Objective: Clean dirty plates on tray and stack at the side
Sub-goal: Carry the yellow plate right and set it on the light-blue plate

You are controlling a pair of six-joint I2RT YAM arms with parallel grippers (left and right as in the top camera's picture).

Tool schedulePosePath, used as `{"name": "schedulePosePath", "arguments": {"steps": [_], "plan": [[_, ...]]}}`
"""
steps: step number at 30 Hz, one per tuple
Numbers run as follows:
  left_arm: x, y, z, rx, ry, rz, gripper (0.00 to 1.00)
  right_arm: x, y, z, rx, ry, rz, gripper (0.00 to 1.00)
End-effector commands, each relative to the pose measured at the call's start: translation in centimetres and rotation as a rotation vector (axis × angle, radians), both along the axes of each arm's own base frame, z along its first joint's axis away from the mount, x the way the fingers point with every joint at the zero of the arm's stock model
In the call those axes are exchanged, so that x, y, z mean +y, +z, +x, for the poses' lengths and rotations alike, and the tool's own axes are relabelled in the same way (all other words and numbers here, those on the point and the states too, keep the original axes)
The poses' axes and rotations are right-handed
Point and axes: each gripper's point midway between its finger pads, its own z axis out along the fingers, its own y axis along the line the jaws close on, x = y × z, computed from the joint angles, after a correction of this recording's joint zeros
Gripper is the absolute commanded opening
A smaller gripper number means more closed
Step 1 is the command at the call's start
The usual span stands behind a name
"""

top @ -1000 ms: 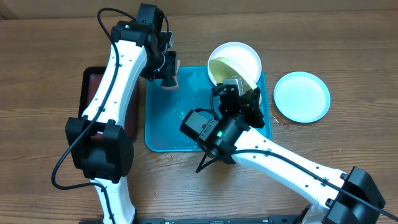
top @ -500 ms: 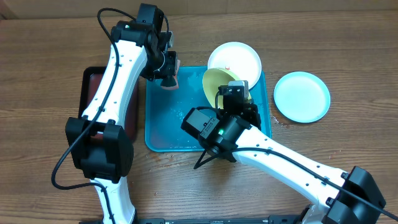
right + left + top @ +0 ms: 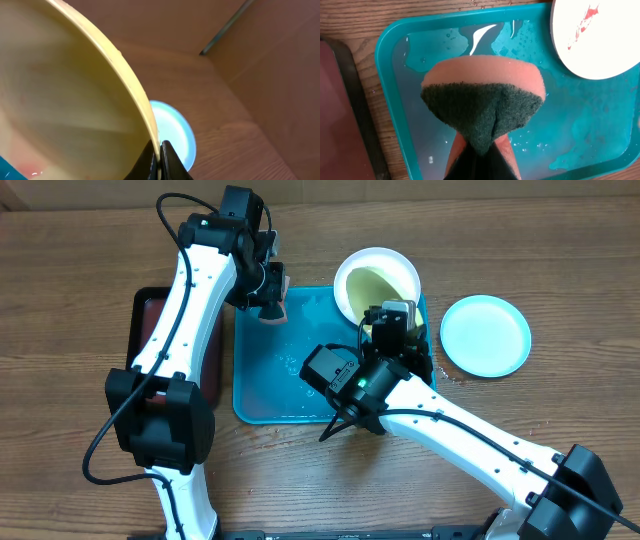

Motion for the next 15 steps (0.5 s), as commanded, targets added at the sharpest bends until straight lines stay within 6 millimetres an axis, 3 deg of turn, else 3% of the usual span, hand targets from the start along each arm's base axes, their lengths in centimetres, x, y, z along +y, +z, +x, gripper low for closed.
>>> {"name": "schedulePosePath", "arguments": {"steps": [1,4,10,15], "plan": [[-0.4,0.6,-0.1,-0.013,0.002,-0.01,0.04,-0.9,1.6,0.5,-0.084,-0.035,0.023,0.04],[-0.4,0.6,-0.1,-0.014,0.001,-0.01,0.04,-1.6,-0.7,1.0,0.002,-0.076,0.133,0.04],[-0.4,0.6,-0.1,-0.014,0.001,-0.009,0.04,-3.9,-6.9,1.1,0.315,-0.2,0.45,0.04],[-0.4,0.6,-0.1,-0.013,0.001,-0.01,0.04,-5.7,-8.7,3.1,0.453,-0.179,0.714,0.04]]}}
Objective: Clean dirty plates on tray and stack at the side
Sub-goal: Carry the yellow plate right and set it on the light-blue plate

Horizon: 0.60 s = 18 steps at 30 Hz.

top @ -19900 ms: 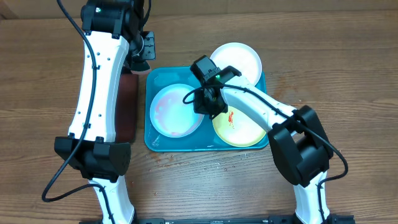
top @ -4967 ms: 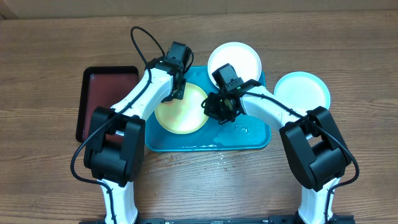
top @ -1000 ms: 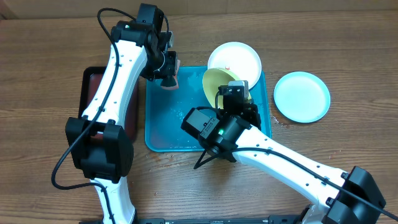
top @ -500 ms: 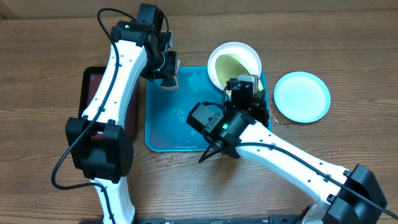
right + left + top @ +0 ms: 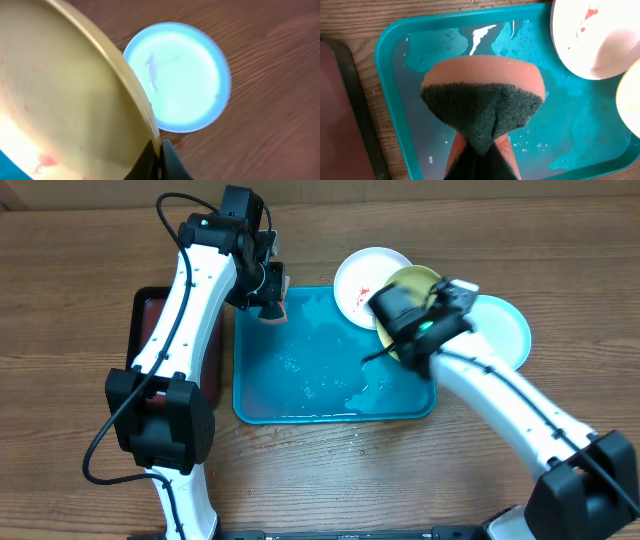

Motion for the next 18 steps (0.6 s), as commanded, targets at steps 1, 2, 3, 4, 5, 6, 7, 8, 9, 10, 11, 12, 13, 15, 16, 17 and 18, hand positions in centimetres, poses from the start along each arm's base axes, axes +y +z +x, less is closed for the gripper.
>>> {"name": "schedulePosePath", "arguments": {"steps": [1,2,3,4,5,6,7,8,9,10,11,12,13,15,16,17,18], "plan": [[-0.4,0.6,-0.1,-0.013,0.001,-0.009,0.04,0.4,-0.9,0.8,0.094,0.071,0.299,0.04],[-0.4,0.6,-0.1,-0.012,0.001,-0.009,0.04,-0.3,-0.9,1.3,0.094,0.064,0.354,0.04],[-0.4,0.6,-0.1,-0.012,0.001,-0.009,0.04,-1.1,-1.0,1.7,0.092,0.053,0.401,0.04],[-0.4,0.6,-0.1,-0.012,0.001,-0.009,0.04,-2.3,-1.1,2.1,0.089,0.029,0.451,0.04],[-0.4,0.6,-0.1,-0.012,0.001,-0.009,0.04,-3.3,-1.3,2.4,0.088,0.008,0.49,0.04],[-0.4,0.6,-0.1,-0.012,0.001,-0.009,0.04,-5.8,-1.7,2.5,0.084,-0.063,0.553,0.04],[-0.4,0.6,-0.1,-0.012,0.001,-0.009,0.04,-7.2,-1.9,2.4,0.082,-0.105,0.578,0.04],[-0.4,0.6,-0.1,-0.012,0.001,-0.009,0.04,-8.5,-2.2,2.3,0.08,-0.142,0.593,0.04],[-0.4,0.6,-0.1,-0.012,0.001,-0.009,0.04,-10.1,-2.6,2.1,0.079,-0.186,0.602,0.04],[-0.4,0.6,-0.1,-0.012,0.001,-0.009,0.04,-11.3,-3.1,1.9,0.079,-0.22,0.605,0.04],[-0.4,0.6,-0.1,-0.013,0.001,-0.009,0.04,-12.3,-3.6,1.6,0.083,-0.253,0.607,0.04],[-0.4,0.6,-0.1,-0.013,0.001,-0.009,0.04,-13.4,-4.3,1.3,0.092,-0.289,0.61,0.04],[-0.4,0.6,-0.1,-0.013,0.001,-0.009,0.04,-14.2,-4.9,0.9,0.105,-0.308,0.61,0.04],[-0.4,0.6,-0.1,-0.013,0.002,-0.009,0.04,-15.4,-6.6,0.1,0.138,-0.35,0.614,0.04],[-0.4,0.6,-0.1,-0.013,0.001,-0.01,0.04,-15.7,-7.4,-0.2,0.153,-0.367,0.617,0.04],[-0.4,0.6,-0.1,-0.013,0.002,-0.009,0.04,-16.0,-8.5,-0.6,0.173,-0.385,0.62,0.04],[-0.4,0.6,-0.1,-0.013,0.002,-0.009,0.04,-16.1,-9.4,-0.9,0.191,-0.396,0.623,0.04]]}}
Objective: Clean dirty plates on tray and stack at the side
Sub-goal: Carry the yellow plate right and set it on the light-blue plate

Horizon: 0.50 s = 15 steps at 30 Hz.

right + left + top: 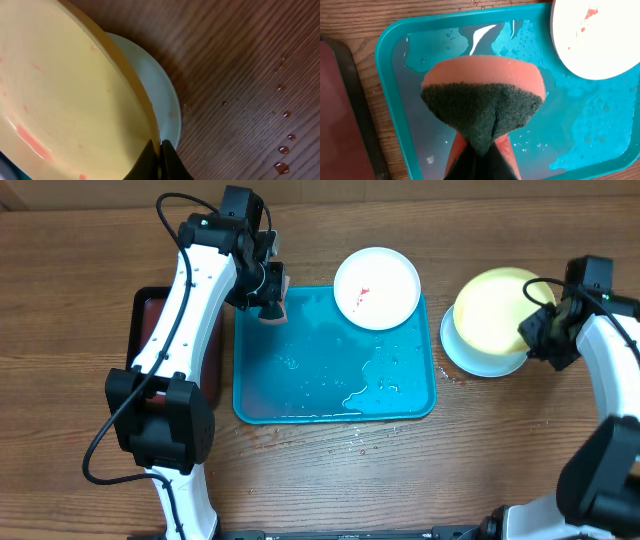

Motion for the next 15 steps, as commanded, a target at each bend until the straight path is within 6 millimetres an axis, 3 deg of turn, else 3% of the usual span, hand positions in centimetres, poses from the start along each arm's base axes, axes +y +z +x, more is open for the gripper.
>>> {"name": "schedulePosePath", "arguments": {"steps": [1,4,9,10,13,15], "plan": [[-0.4,0.6,-0.1,-0.013,0.001,-0.01,0.04,0.5,-4.2,-1.3,0.096,0.014,0.064,0.04],[-0.4,0.6,-0.1,-0.013,0.001,-0.01,0.04,0.7,-6.1,-1.8,0.13,0.016,0.073,0.04],[-0.4,0.6,-0.2,-0.009,0.001,-0.009,0.04,0.7,-6.2,-1.8,0.132,0.027,0.074,0.04],[-0.4,0.6,-0.2,-0.007,0.001,-0.009,0.04,1.0,-6.2,-1.8,0.13,0.052,0.083,0.07],[-0.4,0.6,-0.2,-0.007,0.001,-0.009,0.04,2.5,-5.4,-1.0,0.099,0.172,0.155,0.31],[-0.4,0.6,-0.2,-0.009,0.001,-0.009,0.04,3.2,-4.2,-0.4,0.079,0.223,0.194,0.32]]}}
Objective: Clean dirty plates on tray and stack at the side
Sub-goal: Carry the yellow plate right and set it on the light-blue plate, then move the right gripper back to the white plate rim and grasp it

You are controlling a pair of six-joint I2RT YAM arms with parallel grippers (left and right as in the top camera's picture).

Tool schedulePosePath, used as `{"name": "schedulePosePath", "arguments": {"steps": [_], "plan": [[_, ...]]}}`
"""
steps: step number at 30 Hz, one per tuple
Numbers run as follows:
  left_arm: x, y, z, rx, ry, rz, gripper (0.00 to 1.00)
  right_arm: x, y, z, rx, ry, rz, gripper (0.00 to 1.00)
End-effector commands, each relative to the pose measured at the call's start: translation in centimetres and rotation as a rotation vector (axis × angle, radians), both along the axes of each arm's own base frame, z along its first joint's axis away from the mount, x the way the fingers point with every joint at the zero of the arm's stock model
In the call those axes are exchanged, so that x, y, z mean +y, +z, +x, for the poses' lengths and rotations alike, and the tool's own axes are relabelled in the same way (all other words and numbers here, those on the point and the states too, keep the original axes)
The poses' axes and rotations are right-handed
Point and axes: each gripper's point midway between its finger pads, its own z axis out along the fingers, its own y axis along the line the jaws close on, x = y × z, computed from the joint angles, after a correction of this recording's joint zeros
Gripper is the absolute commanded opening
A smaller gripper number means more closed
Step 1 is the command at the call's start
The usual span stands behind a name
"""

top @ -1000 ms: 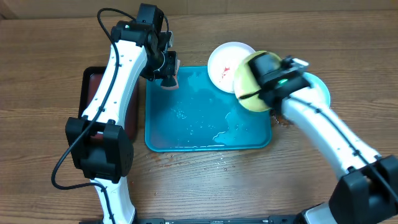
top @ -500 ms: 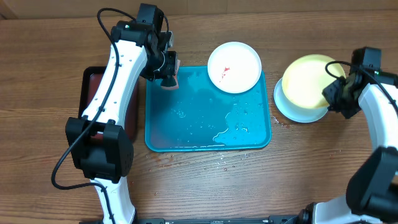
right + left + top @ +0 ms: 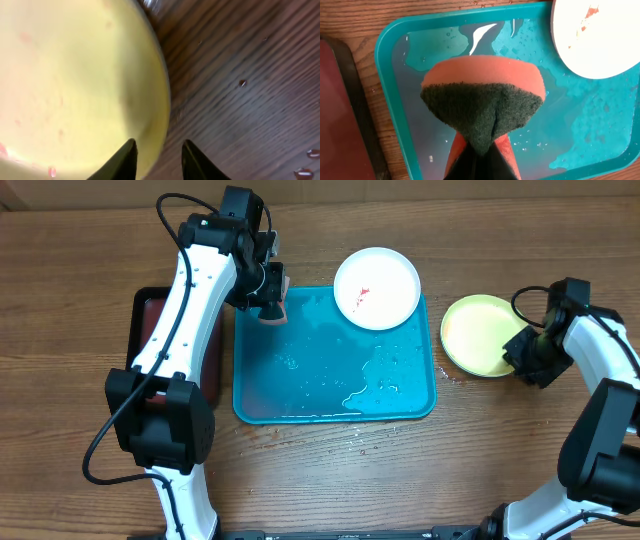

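Observation:
A wet teal tray [image 3: 300, 380] lies mid-table. A white plate [image 3: 377, 288] with a red smear rests on its far right corner, also in the left wrist view as the white plate [image 3: 600, 40]. My left gripper [image 3: 268, 302] is shut on an orange sponge [image 3: 482, 102] with a green scouring face, over the tray's far left corner. The yellow plate [image 3: 480, 336] lies flat on the table right of the tray, hiding whatever is beneath it. My right gripper [image 3: 159, 150] is open at the yellow plate's [image 3: 75, 80] near right rim, jaws astride the edge.
A dark red tray [image 3: 145, 345] with a black rim lies left of the teal tray, under the left arm. Water drops [image 3: 242, 82] dot the wood near the yellow plate. Puddles [image 3: 370, 380] cover the teal tray's floor.
My right gripper has opened and let go of the yellow plate, which now lies flat and covers the light blue plate. The left gripper and sponge have not moved.
My right gripper held the yellow plate by its rim over the tray's far right. It then held it near the light blue plate on the table, then tilted on that plate. Now the plate lies released there. The left gripper kept the sponge still throughout.

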Motion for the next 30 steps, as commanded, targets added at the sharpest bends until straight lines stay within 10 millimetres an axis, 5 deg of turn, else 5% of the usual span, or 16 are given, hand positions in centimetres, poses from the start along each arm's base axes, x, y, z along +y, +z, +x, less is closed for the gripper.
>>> {"name": "schedulePosePath", "arguments": {"steps": [1,6,10,21,30], "plan": [[-0.4,0.6,-0.1,-0.012,0.001,-0.01,0.04,1.7,2.8,2.1,-0.083,0.133,0.098,0.33],[-0.4,0.6,-0.1,-0.013,0.001,-0.01,0.04,5.1,7.5,5.6,-0.22,0.248,0.218,0.33],[-0.4,0.6,-0.1,-0.013,0.002,-0.009,0.04,8.7,8.2,7.5,-0.298,0.346,0.25,0.33],[-0.1,0.6,0.2,-0.029,0.007,0.01,0.04,15.3,3.4,10.6,-0.294,0.36,0.017,0.33],[-0.1,0.6,0.3,-0.031,0.006,0.009,0.04,18.7,-1.2,11.4,-0.265,0.42,0.117,0.33]]}}
